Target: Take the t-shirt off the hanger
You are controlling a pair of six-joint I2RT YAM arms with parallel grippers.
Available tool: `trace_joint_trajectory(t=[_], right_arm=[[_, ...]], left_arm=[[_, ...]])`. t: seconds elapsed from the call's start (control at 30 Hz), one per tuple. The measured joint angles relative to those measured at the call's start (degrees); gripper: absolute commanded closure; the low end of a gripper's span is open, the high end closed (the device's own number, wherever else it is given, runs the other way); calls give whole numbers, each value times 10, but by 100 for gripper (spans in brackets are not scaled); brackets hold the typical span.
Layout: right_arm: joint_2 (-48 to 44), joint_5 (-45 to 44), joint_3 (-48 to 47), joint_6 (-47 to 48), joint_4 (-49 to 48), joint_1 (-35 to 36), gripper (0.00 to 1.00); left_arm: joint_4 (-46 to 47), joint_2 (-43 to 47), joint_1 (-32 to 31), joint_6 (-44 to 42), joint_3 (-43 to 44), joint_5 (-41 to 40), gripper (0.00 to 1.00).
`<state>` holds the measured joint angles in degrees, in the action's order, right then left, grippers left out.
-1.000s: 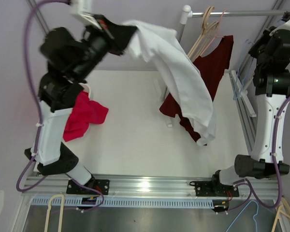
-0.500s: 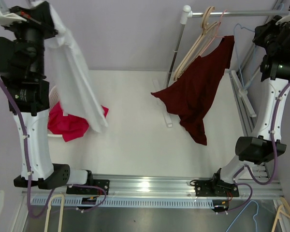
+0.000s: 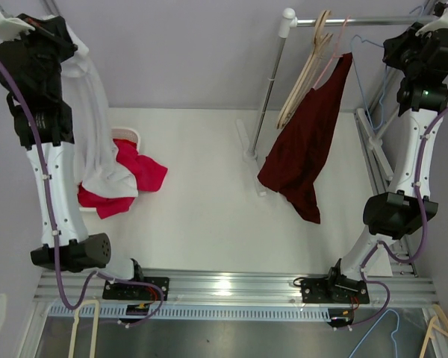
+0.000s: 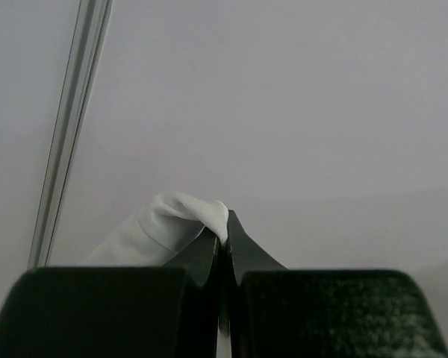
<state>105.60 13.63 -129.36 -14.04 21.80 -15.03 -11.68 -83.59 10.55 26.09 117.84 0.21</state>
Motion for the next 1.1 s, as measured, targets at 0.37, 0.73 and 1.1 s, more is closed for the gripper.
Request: trace_joint_trajectory(t=[0.37, 0.73, 1.1], right_arm=[[-7, 10, 55, 14, -38, 2, 100], [-43, 5, 145, 47, -99, 3, 100], [-61, -20, 173, 56, -85, 3, 69]], left_arm=[[-166, -10, 2, 114, -80, -78, 99], [-223, 49, 6, 186, -354, -74, 79], [-217, 15, 111, 209, -414, 80, 1]])
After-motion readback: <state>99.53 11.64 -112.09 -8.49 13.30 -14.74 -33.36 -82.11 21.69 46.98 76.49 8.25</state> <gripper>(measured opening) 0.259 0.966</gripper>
